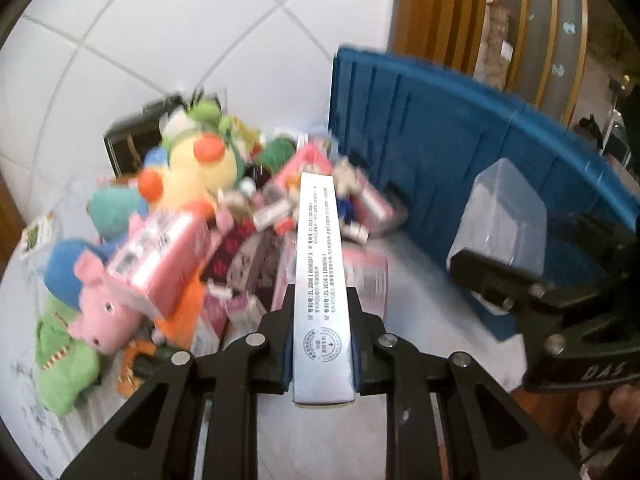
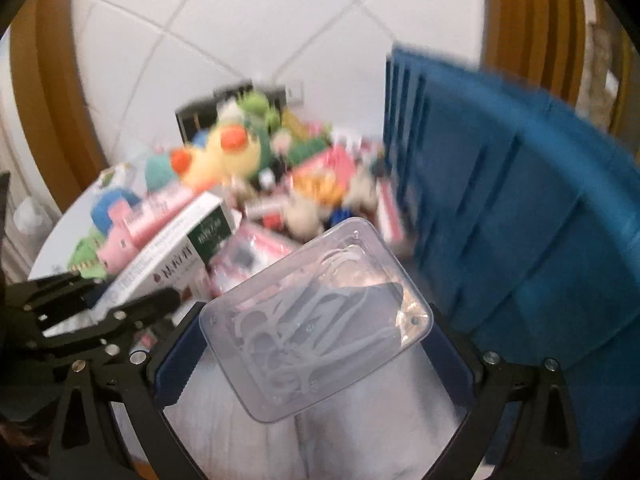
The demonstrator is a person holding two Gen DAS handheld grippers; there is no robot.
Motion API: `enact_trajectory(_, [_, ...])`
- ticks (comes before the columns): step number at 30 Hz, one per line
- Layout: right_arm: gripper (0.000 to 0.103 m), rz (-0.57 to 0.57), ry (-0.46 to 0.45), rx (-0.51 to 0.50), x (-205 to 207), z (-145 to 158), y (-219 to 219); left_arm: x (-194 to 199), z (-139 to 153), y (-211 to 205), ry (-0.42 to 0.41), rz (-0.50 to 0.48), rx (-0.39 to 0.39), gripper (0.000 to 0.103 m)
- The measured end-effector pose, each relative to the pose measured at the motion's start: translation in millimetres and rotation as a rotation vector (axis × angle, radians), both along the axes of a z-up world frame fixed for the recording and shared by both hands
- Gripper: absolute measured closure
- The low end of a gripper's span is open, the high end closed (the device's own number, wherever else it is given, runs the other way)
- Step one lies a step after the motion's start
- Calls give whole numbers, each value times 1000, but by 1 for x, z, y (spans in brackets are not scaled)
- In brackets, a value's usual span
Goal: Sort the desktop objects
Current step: 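Carry the tube box and floss case over the blue crate and open both grippers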
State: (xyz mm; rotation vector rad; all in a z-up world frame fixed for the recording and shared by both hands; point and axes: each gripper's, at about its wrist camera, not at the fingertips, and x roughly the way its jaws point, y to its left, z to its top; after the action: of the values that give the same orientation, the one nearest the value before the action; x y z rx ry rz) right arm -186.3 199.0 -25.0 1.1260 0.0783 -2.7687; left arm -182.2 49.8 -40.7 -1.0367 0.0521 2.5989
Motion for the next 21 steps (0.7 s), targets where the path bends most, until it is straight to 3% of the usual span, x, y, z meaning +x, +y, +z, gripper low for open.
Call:
enact_trajectory(7, [2, -46, 159, 18, 17, 76, 30, -11, 62, 38, 123, -47, 39, 83])
enact_trajectory(14, [2, -160, 293, 75, 37, 145, 91, -18, 117, 113, 206, -152, 76, 83])
enact_trajectory(18, [2, -243, 287, 102, 34, 160, 144, -22, 136, 174, 215, -226, 62, 83])
enact_trajectory(21, [2, -283, 237, 119, 28, 153, 183, -28, 140, 214, 190, -262, 45, 83])
